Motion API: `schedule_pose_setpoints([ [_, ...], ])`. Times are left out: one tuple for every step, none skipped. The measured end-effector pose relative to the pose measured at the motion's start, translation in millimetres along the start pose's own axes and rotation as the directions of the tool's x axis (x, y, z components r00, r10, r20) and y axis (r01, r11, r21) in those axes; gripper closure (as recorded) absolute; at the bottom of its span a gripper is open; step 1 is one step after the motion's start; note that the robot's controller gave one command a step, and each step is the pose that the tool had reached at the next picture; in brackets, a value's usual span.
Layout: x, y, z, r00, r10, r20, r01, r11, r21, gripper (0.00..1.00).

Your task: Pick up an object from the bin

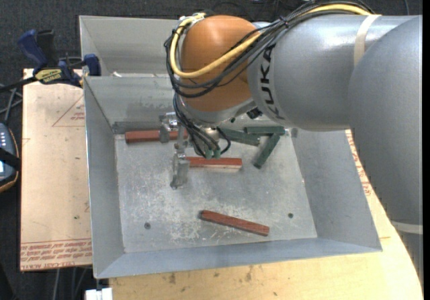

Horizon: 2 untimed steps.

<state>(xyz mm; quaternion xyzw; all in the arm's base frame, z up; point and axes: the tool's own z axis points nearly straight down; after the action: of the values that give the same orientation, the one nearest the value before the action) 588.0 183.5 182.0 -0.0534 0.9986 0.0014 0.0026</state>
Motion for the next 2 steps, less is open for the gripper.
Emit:
schedule_pose_setpoints([
  [4.3, -16, 48, 0.96, -0.279, -0.003, 0.279, 0.96, 0.0, 0.0],
  [21.0, -35, 86, 0.908, -0.418, -0.004, 0.418, 0.908, -0.001, 0.0],
])
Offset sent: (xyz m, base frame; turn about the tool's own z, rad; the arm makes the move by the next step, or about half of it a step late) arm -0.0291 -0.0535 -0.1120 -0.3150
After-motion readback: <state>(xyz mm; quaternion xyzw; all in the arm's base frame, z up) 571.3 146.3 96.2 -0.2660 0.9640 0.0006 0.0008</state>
